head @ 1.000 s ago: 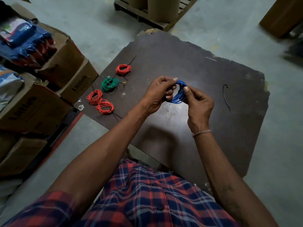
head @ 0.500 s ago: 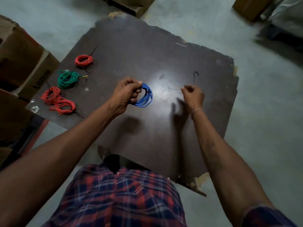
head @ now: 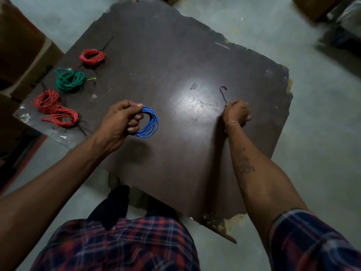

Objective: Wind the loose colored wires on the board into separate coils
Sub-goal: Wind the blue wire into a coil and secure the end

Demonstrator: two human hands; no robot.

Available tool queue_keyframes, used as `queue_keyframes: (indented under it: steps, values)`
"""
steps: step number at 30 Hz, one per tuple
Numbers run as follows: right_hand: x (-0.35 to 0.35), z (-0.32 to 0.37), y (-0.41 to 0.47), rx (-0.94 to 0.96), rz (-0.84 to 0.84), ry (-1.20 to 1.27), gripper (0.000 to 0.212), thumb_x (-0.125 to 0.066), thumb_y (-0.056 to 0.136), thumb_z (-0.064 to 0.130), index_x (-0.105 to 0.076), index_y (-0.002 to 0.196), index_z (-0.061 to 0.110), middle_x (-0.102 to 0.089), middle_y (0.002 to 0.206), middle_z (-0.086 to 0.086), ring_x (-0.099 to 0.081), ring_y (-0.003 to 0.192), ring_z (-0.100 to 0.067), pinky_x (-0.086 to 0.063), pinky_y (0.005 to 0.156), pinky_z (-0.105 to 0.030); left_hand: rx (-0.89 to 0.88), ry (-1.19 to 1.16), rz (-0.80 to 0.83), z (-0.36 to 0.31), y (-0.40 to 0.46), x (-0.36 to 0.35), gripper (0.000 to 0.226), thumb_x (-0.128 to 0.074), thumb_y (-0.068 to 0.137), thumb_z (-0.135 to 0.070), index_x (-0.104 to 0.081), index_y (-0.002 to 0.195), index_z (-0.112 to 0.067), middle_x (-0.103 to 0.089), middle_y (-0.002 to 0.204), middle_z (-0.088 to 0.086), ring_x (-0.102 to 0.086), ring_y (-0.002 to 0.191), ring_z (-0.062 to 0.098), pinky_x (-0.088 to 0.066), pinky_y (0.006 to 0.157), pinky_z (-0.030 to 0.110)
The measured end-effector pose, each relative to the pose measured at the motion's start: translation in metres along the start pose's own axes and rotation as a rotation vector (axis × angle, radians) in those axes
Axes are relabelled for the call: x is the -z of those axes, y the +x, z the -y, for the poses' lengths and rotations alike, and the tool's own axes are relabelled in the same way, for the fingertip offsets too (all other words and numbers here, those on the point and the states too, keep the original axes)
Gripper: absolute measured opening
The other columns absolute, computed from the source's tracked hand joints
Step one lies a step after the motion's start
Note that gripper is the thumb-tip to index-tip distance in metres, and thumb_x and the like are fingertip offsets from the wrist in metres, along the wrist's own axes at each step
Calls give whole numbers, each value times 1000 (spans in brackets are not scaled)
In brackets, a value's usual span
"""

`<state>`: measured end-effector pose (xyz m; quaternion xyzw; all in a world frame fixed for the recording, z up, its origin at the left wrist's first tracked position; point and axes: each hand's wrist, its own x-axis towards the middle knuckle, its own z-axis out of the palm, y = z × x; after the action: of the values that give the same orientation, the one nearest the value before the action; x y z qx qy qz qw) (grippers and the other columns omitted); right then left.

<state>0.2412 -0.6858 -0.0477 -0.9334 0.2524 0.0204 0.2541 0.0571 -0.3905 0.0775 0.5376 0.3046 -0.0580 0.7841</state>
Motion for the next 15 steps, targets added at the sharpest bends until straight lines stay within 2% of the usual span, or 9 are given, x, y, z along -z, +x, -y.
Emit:
queue_keyframes:
  steps: [3,7,11,15]
  values:
    - [-4,-10,-61,62,64,16,13,-60,91,21,-73,92,18,-65,118,-10,-55,120,-34,-32,107,-44,1,-28,-17,-2,-6,1,24,-51,103,-4,-50,79,-11,-49,56,0,-27,38,4,-24,36,16]
    - [-13,-22,-140,184,129,-25,8,-66,89,23,-72,93,19,-64,114,-6,-54,118,-29,-30,100,-41,20,-21,4,1,-11,9,24,-52,103,-4,-50,79,-11,-49,58,1,-28,38,4,-24,36,17]
    - [-18,-11,-161,192,108,-16,12,-71,88,27,-68,98,21,-61,116,-4,-52,121,-27,-29,101,-41,35,-6,7,6,-18,26,24,-52,103,-4,-50,79,-10,-48,62,5,-30,40,6,-24,38,18]
    - [-23,14,-173,170,150,-42,11,-62,87,15,-69,95,17,-61,117,-5,-52,119,-30,-31,98,-42,36,-45,-6,8,-26,51,23,-53,103,-5,-50,81,-9,-50,63,5,-31,39,5,-26,37,18]
